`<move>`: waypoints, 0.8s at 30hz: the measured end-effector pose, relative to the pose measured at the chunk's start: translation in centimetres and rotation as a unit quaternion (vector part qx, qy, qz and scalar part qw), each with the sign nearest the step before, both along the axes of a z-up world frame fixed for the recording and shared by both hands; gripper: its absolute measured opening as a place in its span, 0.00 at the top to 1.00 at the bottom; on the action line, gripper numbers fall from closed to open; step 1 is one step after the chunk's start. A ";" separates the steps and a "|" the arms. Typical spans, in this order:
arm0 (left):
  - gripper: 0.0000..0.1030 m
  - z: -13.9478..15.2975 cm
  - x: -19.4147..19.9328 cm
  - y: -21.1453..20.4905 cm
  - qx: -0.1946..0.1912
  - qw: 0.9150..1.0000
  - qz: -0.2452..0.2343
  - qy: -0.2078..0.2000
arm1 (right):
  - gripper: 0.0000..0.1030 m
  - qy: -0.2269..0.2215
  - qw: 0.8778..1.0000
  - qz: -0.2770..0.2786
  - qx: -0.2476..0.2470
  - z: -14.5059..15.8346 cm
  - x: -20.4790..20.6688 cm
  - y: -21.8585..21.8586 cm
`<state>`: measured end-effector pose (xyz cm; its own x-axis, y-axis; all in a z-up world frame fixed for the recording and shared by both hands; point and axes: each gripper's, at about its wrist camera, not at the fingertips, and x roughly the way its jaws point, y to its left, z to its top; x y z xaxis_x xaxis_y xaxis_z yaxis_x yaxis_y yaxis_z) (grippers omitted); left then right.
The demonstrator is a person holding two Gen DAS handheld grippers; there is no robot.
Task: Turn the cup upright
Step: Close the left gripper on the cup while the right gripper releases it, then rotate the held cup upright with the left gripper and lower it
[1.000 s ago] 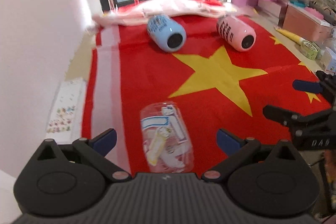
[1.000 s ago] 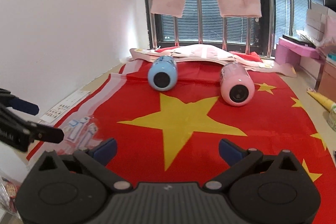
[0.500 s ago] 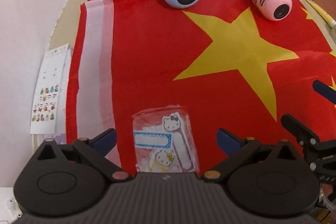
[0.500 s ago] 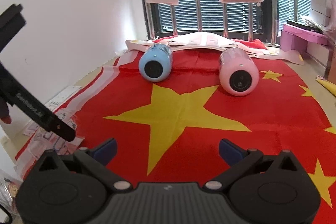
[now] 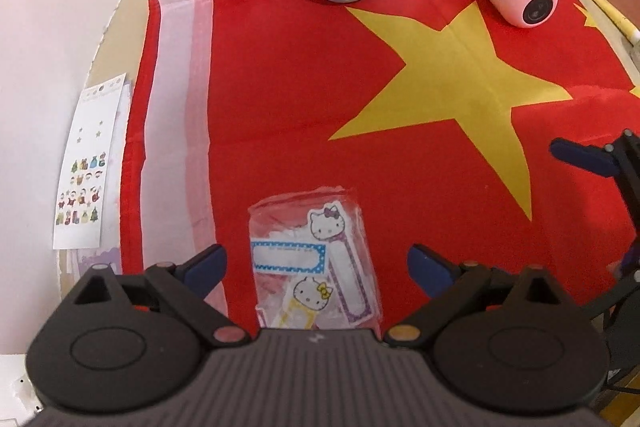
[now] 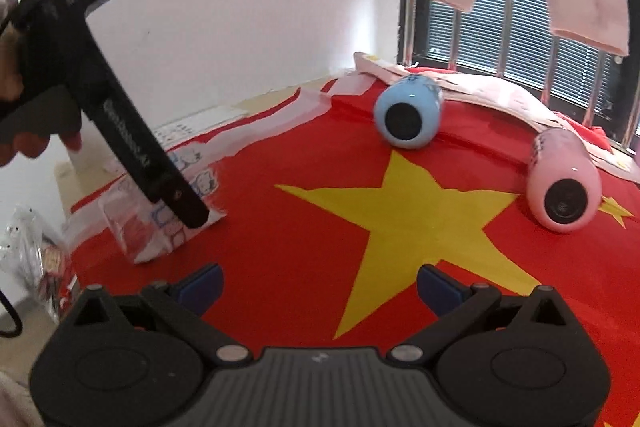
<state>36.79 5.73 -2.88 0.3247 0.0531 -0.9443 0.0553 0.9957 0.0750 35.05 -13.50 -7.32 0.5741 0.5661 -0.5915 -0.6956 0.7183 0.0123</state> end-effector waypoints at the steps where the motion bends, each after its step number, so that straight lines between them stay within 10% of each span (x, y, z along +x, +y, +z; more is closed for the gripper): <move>1: 0.04 0.0 0.1 0.0 -0.001 1.000 0.000 -0.001 | 0.00 0.001 1.000 0.008 0.000 0.0 0.0 0.1; 6: 0.39 -0.8 1.0 0.1 -0.007 1.000 0.004 0.011 | 0.00 0.003 1.000 0.030 -0.007 0.0 -0.1 0.5; 15: 0.41 1.0 -1.0 0.8 -0.038 0.998 0.000 -0.045 | 0.00 0.006 1.000 0.018 -0.021 0.2 -0.2 0.8; 24: 0.41 2.8 -5.9 0.2 -0.037 0.981 -0.018 -0.188 | 0.00 -0.004 1.000 -0.010 -0.019 0.9 -1.7 1.2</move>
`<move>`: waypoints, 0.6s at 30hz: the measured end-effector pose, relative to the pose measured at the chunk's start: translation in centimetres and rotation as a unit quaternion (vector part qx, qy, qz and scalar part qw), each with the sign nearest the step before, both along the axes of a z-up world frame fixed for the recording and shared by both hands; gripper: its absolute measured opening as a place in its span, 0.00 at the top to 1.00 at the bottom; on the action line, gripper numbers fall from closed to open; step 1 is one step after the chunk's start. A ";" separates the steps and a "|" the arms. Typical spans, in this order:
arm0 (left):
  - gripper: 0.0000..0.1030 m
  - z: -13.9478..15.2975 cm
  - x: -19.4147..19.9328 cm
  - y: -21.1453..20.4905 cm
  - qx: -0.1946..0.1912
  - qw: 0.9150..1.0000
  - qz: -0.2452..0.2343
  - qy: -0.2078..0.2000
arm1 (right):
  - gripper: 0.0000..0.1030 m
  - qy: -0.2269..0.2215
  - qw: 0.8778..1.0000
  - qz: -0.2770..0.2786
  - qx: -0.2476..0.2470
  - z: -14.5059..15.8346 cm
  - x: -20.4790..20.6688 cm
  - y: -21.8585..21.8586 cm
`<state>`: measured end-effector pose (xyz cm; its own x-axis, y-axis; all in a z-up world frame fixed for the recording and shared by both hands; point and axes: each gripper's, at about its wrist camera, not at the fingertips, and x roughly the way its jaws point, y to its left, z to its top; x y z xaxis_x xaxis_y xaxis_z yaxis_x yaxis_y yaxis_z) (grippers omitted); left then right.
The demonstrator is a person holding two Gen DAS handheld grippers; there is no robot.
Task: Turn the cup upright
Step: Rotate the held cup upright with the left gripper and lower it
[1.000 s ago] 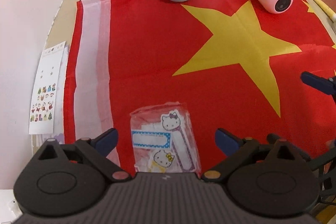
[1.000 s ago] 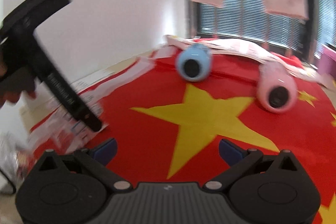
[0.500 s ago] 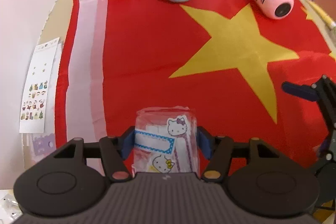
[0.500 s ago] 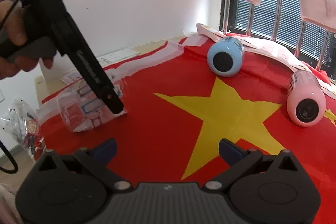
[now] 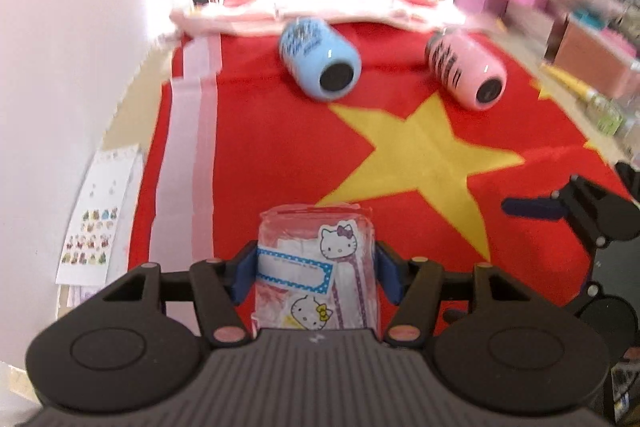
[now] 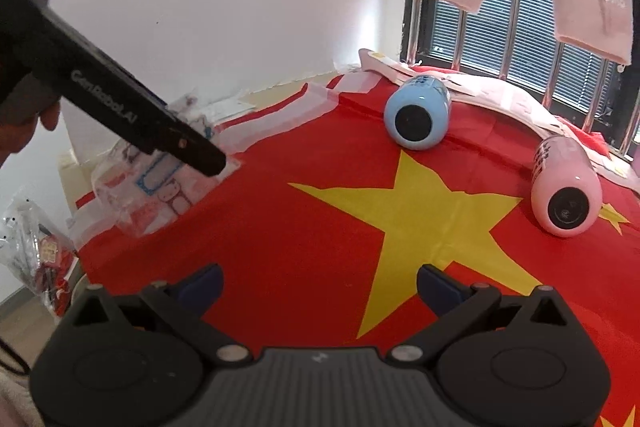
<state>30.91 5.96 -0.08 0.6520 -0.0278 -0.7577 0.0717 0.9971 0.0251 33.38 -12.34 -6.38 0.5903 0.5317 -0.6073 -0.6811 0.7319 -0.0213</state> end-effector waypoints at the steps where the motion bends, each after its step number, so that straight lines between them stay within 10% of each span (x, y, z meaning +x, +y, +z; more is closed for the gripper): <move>1: 0.41 0.0 -0.4 0.0 0.000 1.000 0.000 -0.015 | 0.00 -0.003 1.000 -0.003 -0.001 0.1 -0.3 0.1; 18: 0.41 -2.4 -5.8 1.5 -0.021 0.966 0.047 -0.253 | 0.00 -0.032 0.996 -0.078 0.022 0.2 -2.5 0.3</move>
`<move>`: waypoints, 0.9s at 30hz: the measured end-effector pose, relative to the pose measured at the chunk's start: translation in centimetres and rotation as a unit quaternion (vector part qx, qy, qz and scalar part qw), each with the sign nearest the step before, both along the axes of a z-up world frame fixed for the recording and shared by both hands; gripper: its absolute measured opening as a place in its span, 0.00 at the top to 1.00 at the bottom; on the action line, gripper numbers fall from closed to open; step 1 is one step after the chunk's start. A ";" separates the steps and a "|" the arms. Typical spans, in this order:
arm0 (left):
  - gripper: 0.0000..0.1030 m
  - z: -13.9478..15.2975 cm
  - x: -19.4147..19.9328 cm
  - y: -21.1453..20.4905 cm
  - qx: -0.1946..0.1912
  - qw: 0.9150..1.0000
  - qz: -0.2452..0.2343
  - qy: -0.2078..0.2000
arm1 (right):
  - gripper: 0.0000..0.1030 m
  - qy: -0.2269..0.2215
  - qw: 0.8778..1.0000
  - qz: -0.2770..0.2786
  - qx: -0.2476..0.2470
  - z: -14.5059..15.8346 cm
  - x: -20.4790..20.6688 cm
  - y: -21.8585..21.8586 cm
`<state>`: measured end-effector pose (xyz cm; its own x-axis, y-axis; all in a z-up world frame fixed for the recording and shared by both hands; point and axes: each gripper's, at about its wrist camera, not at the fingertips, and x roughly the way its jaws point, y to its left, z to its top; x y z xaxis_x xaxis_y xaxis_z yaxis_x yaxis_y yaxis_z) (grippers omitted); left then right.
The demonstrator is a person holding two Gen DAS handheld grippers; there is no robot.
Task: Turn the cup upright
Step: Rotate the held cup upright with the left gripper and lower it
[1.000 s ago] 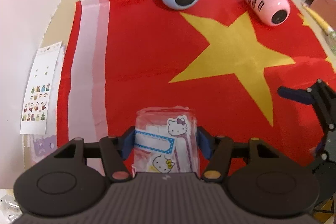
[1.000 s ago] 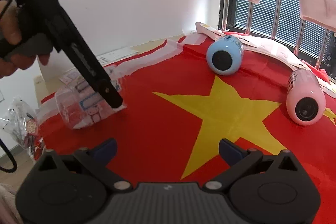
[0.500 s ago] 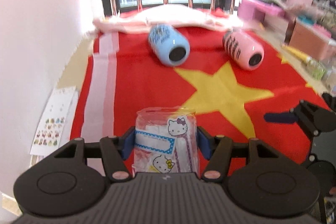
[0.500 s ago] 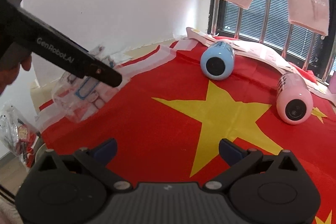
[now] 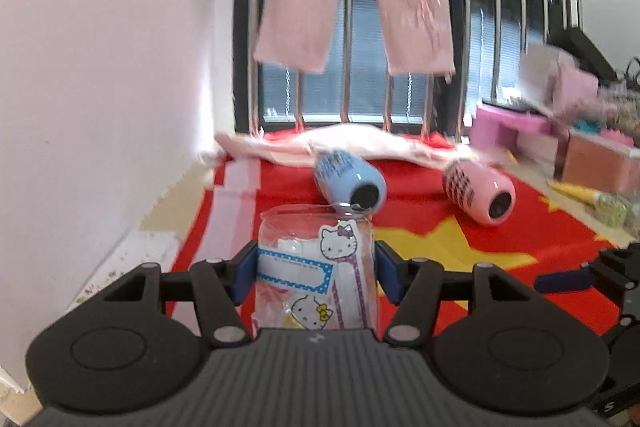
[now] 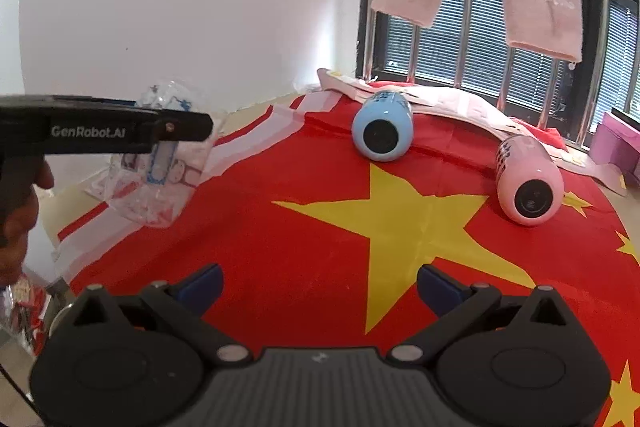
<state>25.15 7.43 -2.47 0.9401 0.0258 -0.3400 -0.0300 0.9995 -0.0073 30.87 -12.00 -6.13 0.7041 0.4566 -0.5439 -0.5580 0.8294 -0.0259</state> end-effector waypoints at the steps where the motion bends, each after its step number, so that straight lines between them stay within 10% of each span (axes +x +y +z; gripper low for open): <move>1: 0.41 -0.1 -0.1 0.2 -0.003 1.000 0.002 -0.009 | 0.00 -0.003 1.000 -0.003 0.001 0.0 -0.1 0.0; 10: 0.40 -2.4 -0.3 -0.2 0.038 0.996 0.008 -0.079 | 0.00 -0.012 0.999 -0.039 0.015 -0.7 -0.5 -0.1; 27: 0.33 -5.4 1.0 0.2 0.018 0.997 0.015 -0.074 | 0.00 -0.012 0.998 -0.056 0.025 -0.9 -0.5 -0.3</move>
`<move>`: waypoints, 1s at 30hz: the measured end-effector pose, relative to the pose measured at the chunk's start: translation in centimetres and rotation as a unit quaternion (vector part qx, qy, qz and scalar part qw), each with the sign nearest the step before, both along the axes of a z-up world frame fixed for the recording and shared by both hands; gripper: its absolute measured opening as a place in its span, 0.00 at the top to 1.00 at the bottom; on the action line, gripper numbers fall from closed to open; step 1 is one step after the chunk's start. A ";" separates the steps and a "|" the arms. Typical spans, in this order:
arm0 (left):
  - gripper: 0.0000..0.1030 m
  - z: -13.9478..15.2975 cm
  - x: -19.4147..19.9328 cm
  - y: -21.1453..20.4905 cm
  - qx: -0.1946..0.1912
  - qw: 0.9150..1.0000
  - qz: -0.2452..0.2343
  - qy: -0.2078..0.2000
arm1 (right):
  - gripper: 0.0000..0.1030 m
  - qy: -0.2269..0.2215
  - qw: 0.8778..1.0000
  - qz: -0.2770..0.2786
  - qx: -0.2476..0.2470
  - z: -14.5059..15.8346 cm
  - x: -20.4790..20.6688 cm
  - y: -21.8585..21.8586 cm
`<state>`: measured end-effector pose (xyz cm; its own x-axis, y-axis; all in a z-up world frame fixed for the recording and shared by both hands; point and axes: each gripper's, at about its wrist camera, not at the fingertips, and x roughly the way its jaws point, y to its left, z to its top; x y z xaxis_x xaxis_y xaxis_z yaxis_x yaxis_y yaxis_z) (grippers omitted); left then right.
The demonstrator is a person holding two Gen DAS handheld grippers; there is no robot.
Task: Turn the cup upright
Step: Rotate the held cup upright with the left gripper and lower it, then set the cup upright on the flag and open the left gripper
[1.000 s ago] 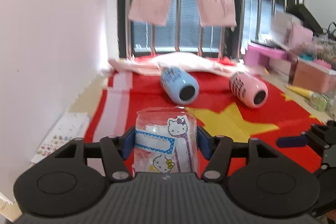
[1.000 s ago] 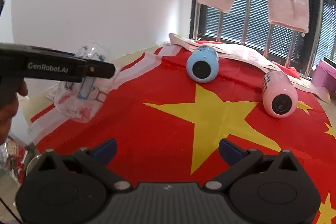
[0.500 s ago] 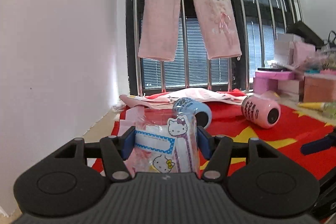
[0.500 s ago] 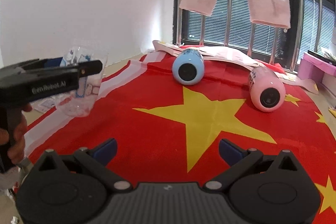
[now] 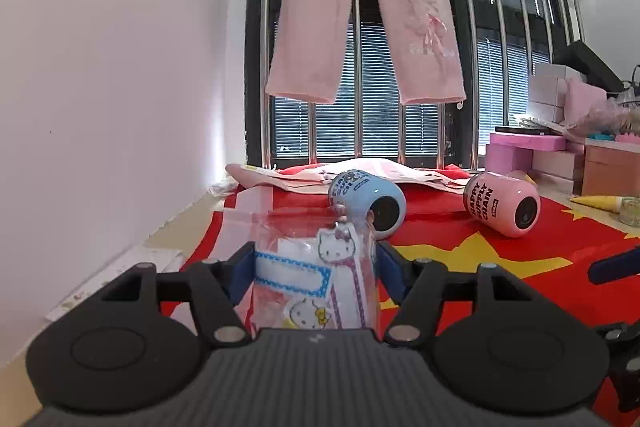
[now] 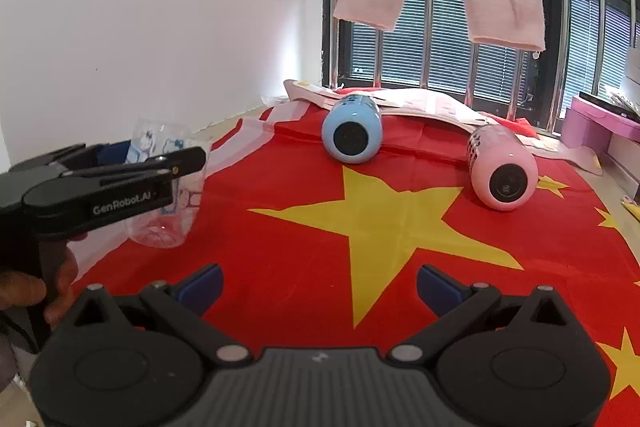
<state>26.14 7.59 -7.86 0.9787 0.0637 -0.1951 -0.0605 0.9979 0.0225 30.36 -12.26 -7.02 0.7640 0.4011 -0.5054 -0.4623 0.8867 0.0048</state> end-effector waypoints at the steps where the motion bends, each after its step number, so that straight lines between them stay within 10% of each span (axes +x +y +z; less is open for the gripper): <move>1: 0.31 -0.1 -0.1 0.1 0.001 1.000 0.002 -0.003 | 0.00 0.000 1.000 -0.001 0.000 0.0 0.0 0.0; 12: 0.00 0.2 -2.7 0.6 0.012 0.999 0.018 -0.027 | 0.00 -0.002 1.000 -0.004 0.007 0.3 -0.8 -0.1; 30: 0.00 8.2 -13.1 -1.7 -0.004 0.999 0.008 -0.046 | 0.00 -0.098 0.992 -0.053 0.054 4.9 -11.2 -4.0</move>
<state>13.02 5.88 0.29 0.9914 0.0789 -0.1045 -0.0784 0.9969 0.0083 19.19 -16.24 -2.09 0.8846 0.3559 -0.3014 -0.3670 0.9300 0.0210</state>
